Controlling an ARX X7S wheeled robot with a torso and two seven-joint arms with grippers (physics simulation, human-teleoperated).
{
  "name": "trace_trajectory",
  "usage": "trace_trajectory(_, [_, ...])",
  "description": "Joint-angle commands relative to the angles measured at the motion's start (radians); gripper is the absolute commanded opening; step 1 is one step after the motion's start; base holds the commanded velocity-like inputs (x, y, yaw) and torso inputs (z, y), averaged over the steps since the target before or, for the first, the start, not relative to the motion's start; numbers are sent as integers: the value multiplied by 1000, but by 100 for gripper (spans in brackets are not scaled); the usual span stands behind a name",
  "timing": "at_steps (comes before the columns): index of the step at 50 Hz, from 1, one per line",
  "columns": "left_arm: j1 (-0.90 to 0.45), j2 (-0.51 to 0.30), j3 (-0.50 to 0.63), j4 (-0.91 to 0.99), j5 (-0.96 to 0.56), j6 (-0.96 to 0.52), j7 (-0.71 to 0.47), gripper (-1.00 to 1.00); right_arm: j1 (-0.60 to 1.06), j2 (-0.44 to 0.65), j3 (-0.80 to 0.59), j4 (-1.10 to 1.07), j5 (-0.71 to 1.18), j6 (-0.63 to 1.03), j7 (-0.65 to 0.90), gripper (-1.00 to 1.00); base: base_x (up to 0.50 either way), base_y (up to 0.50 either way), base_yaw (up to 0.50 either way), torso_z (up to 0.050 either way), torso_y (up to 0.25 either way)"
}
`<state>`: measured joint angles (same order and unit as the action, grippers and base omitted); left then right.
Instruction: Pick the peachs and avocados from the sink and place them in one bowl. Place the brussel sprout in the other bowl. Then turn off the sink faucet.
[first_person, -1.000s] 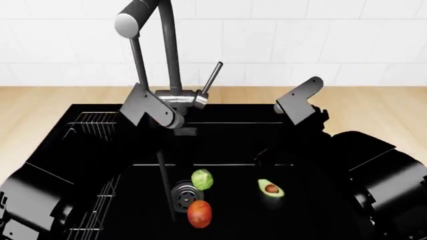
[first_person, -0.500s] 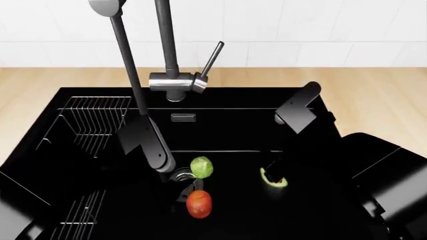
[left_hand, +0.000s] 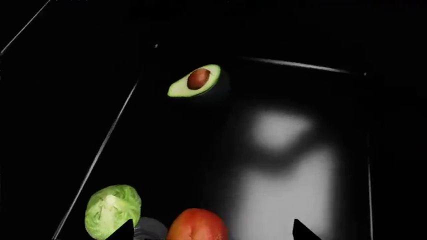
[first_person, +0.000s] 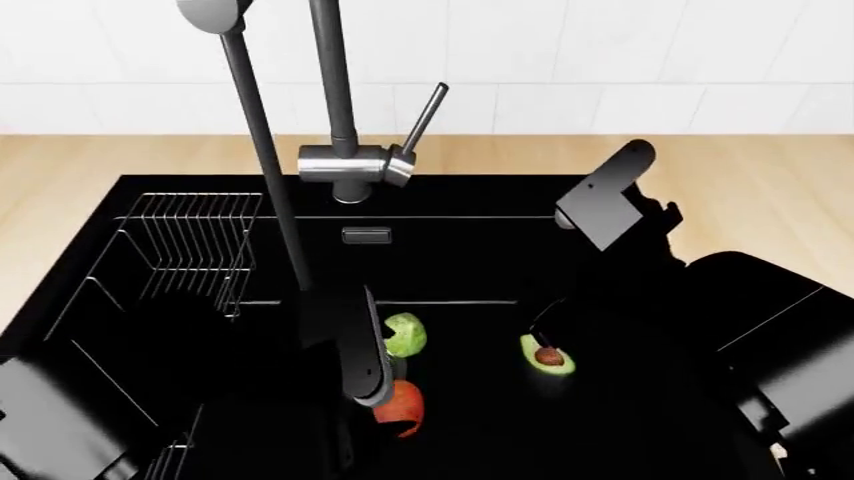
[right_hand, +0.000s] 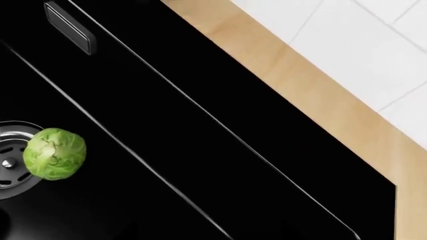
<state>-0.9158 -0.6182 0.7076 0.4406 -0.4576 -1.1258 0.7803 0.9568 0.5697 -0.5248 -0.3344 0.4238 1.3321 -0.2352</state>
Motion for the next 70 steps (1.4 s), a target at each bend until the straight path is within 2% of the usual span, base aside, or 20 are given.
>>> trace_trajectory(1, [-18, -3, 75, 8, 4, 5, 42, 100, -7, -1, 7, 0, 2, -10, 7, 100, 0, 0, 0, 0, 0])
trace_trajectory(18, [-18, 13, 192, -94, 96, 41, 18, 100, -30, 2, 26, -8, 17, -16, 12, 100, 0, 0, 0, 0, 0])
trace_trajectory(26, [-10, 26, 205, -98, 97, 52, 17, 100, -38, 4, 33, -17, 24, -17, 13, 100, 0, 0, 0, 0, 0])
trace_trajectory(70, [-28, 145, 302, -464, 191, 254, 25, 100, -78, 0, 54, -22, 55, -42, 17, 100, 0, 0, 0, 0, 0])
